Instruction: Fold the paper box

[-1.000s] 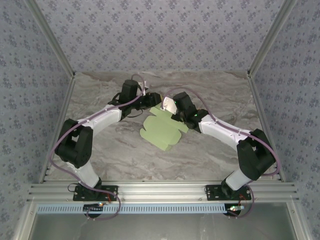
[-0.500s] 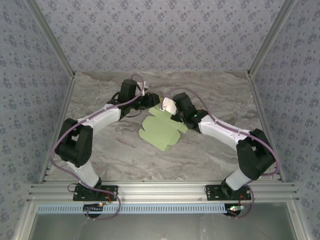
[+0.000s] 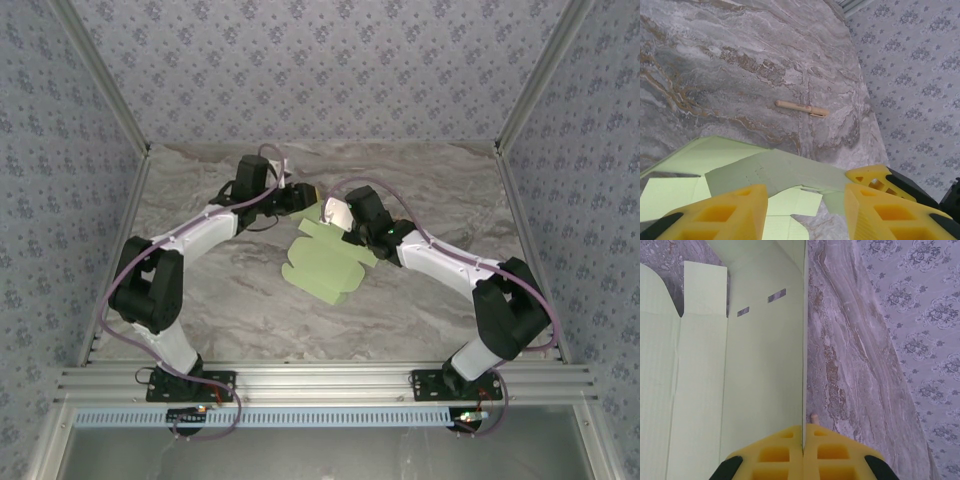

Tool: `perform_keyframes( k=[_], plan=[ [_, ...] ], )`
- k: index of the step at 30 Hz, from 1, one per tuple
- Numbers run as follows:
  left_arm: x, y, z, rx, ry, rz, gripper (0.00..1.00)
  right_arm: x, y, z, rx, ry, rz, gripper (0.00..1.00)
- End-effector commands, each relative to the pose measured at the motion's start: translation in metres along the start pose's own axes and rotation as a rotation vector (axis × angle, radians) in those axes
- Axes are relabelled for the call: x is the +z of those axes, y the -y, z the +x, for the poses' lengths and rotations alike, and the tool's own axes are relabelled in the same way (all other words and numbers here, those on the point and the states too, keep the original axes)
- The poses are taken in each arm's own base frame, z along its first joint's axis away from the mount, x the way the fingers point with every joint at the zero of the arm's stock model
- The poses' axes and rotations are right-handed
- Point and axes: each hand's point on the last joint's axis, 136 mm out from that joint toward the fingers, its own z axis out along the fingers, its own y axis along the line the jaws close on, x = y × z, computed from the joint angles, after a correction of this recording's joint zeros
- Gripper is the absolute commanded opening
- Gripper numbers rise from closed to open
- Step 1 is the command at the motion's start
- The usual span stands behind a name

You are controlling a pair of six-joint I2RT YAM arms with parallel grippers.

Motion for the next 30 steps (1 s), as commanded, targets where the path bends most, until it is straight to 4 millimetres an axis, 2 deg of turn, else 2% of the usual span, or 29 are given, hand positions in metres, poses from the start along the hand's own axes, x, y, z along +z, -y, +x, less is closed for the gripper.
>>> perform_keyframes(
  k=[1,7,20,25,30],
  plan=[
    [0.0,0.001,-0.005,0.07,-0.007,-0.021,0.46,-0.01,-0.003,-0.018,-0.016,0.072,-0.028,0.0],
    [-0.009,0.005,-0.013,0.162,0.014,-0.059,0.49,-0.008,-0.007,-0.018,-0.025,0.063,-0.043,0.0],
    [-0.028,0.036,-0.019,0.253,0.048,0.044,0.5,-0.004,-0.009,-0.017,-0.03,0.043,-0.052,0.0],
    [-0.021,0.022,-0.017,0.229,0.007,-0.011,0.5,-0.005,-0.008,-0.018,-0.026,0.045,-0.05,0.0],
    [-0.008,0.004,0.0,0.188,-0.074,-0.077,0.5,-0.006,-0.006,-0.018,-0.025,0.045,-0.045,0.0]
  ],
)
